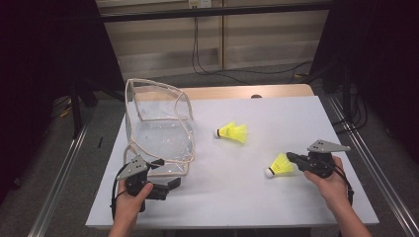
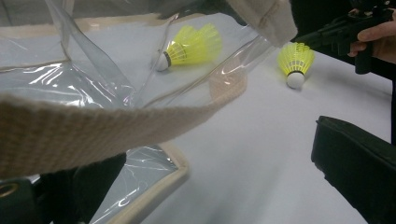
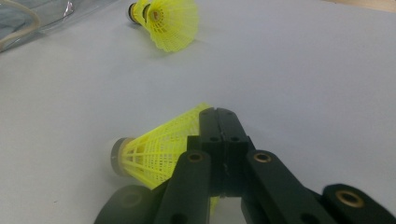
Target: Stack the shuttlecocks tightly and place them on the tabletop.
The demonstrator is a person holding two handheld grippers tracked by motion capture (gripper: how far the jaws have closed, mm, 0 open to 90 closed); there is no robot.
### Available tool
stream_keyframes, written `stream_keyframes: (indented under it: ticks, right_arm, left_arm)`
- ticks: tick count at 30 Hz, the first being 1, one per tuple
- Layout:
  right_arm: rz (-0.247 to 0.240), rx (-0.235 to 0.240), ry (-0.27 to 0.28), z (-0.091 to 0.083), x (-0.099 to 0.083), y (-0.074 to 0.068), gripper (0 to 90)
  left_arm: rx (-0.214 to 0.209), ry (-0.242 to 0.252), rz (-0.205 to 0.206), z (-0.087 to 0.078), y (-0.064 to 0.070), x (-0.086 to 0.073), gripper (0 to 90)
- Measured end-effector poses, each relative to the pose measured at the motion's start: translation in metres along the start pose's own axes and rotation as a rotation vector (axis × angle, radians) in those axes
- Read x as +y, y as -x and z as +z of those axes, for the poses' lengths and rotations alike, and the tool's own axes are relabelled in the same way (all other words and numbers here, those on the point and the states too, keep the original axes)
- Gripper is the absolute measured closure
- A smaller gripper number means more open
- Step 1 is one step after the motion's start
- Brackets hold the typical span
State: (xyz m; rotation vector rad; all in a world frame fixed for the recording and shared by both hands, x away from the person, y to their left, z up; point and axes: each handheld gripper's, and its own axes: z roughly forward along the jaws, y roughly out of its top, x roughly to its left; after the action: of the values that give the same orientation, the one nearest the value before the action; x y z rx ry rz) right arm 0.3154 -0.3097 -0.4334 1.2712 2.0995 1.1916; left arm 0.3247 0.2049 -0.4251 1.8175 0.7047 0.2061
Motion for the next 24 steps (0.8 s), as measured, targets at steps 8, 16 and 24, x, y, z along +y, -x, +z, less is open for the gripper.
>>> stream_keyframes:
  ticks: [8, 16, 24]
  right_arm:
    - [-0.003, -0.008, 0.008, -0.005, 0.002, 0.001, 90.0]
    - [-0.007, -0.008, 0.031, -0.011, 0.007, -0.001, 89.3]
    - [-0.011, 0.010, 0.055, -0.015, 0.014, -0.009, 79.5]
  left_arm:
    - [0.002, 0.002, -0.003, 0.000, 0.000, 0.000, 3.3]
    - [0.002, 0.002, -0.002, 0.000, 0.000, 0.000, 3.3]
    - [0.001, 0.001, 0.001, 0.000, 0.000, 0.000, 3.3]
